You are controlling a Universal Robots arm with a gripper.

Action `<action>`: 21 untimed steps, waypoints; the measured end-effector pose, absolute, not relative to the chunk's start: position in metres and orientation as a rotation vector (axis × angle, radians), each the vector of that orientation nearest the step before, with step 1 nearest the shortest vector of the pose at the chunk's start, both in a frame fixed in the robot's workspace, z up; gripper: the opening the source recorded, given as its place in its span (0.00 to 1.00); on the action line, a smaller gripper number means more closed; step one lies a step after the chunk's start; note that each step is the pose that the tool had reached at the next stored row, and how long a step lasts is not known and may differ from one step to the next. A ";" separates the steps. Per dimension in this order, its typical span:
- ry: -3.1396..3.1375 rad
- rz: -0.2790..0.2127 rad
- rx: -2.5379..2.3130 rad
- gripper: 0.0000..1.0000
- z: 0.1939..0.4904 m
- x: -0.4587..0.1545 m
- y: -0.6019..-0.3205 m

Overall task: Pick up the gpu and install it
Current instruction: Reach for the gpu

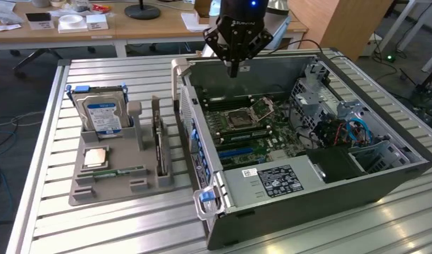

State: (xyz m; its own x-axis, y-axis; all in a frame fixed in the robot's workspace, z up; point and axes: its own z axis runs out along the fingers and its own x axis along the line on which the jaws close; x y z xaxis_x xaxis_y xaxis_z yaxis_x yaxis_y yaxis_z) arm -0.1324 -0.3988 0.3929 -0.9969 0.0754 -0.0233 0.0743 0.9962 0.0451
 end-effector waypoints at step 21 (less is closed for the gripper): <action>3.114 0.069 0.117 0.11 0.392 -0.166 -0.399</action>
